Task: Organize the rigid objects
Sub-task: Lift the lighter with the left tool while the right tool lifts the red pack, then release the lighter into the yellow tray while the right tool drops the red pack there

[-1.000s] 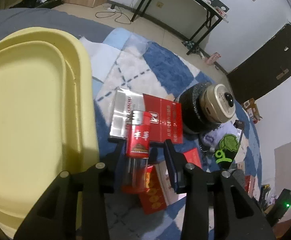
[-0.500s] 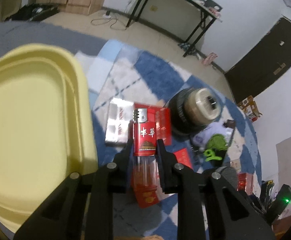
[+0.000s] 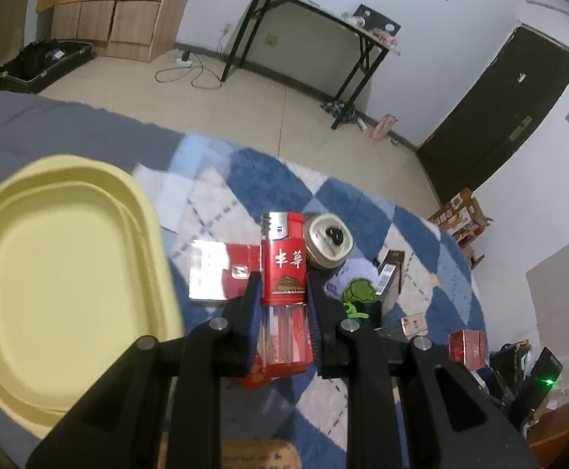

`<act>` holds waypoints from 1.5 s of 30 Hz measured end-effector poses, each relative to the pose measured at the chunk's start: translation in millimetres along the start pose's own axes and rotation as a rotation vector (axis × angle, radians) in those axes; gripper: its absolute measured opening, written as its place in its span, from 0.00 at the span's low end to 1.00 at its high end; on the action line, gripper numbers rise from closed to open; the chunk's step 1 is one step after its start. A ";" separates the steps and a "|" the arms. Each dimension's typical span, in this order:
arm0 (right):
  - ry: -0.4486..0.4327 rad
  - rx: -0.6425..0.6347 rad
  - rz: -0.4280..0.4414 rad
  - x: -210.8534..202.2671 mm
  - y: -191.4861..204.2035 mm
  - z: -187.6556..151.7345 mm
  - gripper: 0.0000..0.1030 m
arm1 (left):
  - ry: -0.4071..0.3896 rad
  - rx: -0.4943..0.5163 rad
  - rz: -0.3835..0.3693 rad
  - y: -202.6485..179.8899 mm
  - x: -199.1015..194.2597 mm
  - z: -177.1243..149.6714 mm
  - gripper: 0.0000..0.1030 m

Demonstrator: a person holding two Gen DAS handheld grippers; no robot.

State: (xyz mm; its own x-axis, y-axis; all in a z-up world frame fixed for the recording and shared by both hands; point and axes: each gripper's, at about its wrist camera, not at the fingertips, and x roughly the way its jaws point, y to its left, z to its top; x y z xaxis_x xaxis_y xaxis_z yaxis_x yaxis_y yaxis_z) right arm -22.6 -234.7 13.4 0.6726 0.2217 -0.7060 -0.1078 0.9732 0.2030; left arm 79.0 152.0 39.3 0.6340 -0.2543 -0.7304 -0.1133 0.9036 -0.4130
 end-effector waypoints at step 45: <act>0.326 -0.746 0.330 83.6 404.5 -35.3 1.00 | 0.045 -0.094 0.210 225.4 -38.3 -4.2 1.00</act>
State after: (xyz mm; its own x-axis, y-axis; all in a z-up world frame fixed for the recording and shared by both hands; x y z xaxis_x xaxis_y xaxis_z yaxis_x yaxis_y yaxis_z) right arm -35.8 179.7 12.5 0.2924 0.3938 -0.8715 -0.7871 0.6167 0.0146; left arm 26.0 363.9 -28.1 0.5543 -0.0808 -0.8284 -0.3118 0.9027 -0.2966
